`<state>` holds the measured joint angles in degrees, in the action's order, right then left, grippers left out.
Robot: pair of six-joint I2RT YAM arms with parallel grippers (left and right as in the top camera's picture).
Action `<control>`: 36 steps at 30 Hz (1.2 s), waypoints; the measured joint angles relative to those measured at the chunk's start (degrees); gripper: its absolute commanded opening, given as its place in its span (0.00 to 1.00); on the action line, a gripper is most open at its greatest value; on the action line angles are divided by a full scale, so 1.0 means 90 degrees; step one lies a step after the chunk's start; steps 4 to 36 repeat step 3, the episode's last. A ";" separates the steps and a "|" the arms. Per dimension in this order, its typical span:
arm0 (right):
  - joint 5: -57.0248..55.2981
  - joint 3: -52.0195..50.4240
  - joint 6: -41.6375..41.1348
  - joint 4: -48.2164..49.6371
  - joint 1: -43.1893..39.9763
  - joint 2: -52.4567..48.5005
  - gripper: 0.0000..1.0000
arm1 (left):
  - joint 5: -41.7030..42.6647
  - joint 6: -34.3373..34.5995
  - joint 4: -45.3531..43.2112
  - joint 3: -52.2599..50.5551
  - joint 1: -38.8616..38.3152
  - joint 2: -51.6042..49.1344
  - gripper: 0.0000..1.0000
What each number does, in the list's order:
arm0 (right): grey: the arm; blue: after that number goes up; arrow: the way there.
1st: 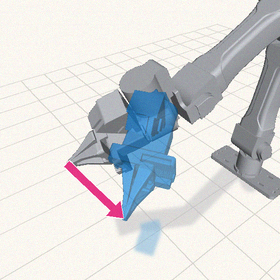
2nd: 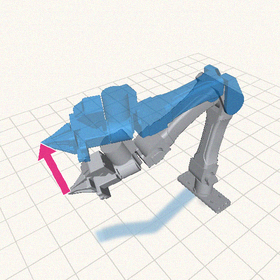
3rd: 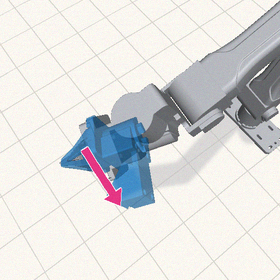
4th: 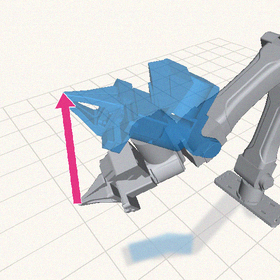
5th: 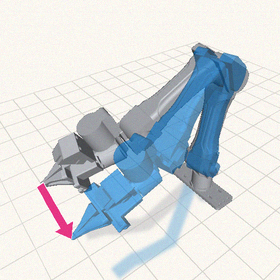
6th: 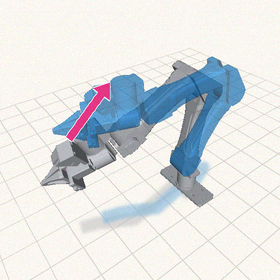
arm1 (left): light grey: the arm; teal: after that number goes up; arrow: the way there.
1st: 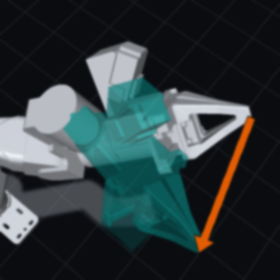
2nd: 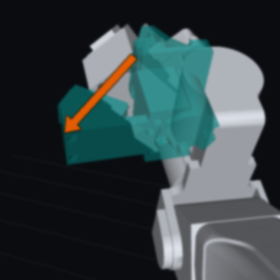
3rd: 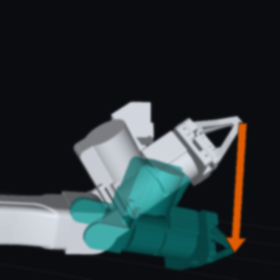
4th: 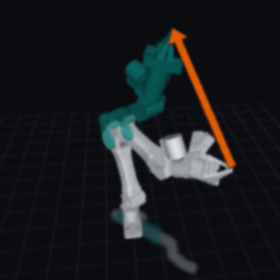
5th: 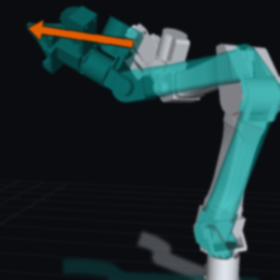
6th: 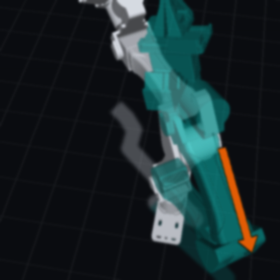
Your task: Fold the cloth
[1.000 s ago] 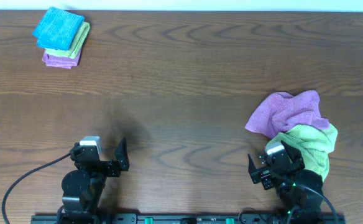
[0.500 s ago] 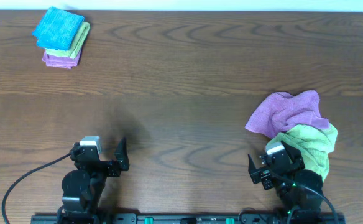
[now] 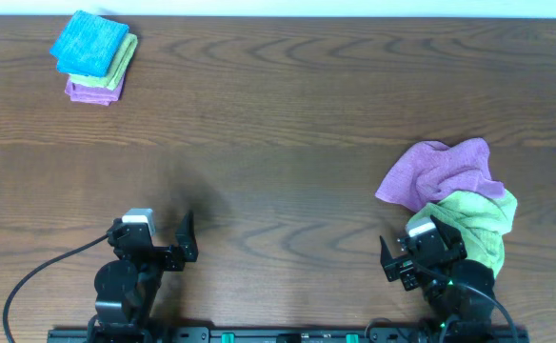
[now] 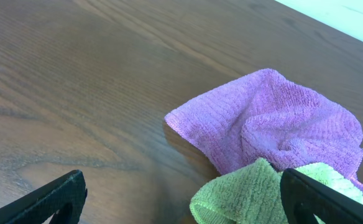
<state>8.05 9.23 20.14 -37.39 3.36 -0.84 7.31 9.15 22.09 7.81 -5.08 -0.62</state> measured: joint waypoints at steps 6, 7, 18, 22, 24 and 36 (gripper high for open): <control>0.0000 0.0000 0.0000 0.0000 0.0000 0.0000 0.99 | 0.0000 0.0000 0.0000 0.0000 0.0000 0.0000 0.95; 0.0000 0.0000 0.0000 0.0000 0.0000 0.0000 0.99 | 0.0000 0.0000 0.0000 0.0000 0.0000 0.0000 0.95; 0.0000 0.0000 0.0000 0.0000 0.0000 0.0000 0.99 | 0.0000 0.0000 0.0000 0.0000 0.0000 0.0000 0.95; 0.0000 0.0000 0.0000 0.0000 0.0000 0.0000 0.99 | 0.0000 0.0000 0.0000 0.0000 0.0000 0.0000 0.95; 0.0000 0.0000 0.0000 0.0000 0.0000 0.0000 0.99 | 0.0000 0.0000 0.0000 0.0000 0.0000 0.0000 0.95; 0.0000 0.0000 0.0000 0.0000 0.0000 0.0000 0.99 | 0.0000 0.0000 0.0000 0.0000 0.0000 0.0000 0.95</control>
